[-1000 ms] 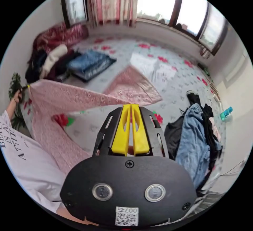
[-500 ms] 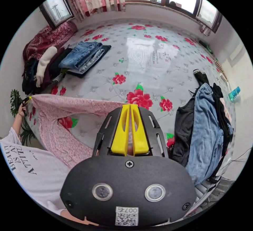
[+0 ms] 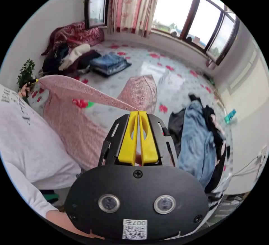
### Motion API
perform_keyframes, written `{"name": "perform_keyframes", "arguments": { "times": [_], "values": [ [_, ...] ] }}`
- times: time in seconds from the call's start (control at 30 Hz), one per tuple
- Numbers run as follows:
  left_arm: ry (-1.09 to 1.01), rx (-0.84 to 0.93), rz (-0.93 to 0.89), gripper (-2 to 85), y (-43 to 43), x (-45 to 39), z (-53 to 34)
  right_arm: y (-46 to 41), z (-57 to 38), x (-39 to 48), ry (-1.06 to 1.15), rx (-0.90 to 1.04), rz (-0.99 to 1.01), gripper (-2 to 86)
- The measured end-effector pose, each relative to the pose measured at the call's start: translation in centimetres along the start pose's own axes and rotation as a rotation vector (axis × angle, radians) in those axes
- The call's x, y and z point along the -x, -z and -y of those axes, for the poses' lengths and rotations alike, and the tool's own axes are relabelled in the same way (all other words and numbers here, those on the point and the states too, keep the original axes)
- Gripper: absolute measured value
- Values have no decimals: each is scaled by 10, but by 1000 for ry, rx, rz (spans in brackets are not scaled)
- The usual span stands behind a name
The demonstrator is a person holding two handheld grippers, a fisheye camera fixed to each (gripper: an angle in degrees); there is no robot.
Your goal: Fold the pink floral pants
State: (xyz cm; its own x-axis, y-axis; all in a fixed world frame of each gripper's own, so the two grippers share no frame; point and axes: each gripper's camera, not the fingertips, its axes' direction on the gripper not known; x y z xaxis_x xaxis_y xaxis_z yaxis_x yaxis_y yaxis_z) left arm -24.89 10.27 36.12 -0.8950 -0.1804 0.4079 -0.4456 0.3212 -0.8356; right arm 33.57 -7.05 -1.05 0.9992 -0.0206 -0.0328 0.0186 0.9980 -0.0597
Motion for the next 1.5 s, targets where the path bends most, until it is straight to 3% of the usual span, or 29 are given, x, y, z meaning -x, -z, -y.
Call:
{"name": "perform_keyframes", "arguments": {
  "times": [0.13,0.23,0.43,0.6,0.7,0.83,1.13,1.27,1.4,1.5],
  "values": [
    [146,228,120,-10,-45,21,-77,-94,-74,14,-137,259,105,-2],
    [280,248,93,-10,-63,39,-100,-145,-111,14,-252,357,171,-2],
    [128,153,76,-10,-52,4,-49,-98,-73,-9,-164,173,132,-2],
    [34,149,133,-10,-55,-26,-48,-43,-69,10,-31,36,-112,-2],
    [108,325,218,-10,-91,-9,-74,-109,-103,23,-41,216,-155,-2],
    [203,404,282,-10,-119,3,-91,-187,-136,24,-158,446,18,-2],
    [243,434,326,-10,-146,3,-84,-160,-148,-44,-354,260,145,22],
    [253,387,317,-10,-149,-1,-88,-145,-183,-107,-657,38,268,31],
    [269,367,316,-10,-150,1,-91,-190,-215,-157,-996,-42,462,34],
    [294,343,302,-10,-147,4,-93,-215,-209,-171,-1076,-66,517,23]
  ]
}}
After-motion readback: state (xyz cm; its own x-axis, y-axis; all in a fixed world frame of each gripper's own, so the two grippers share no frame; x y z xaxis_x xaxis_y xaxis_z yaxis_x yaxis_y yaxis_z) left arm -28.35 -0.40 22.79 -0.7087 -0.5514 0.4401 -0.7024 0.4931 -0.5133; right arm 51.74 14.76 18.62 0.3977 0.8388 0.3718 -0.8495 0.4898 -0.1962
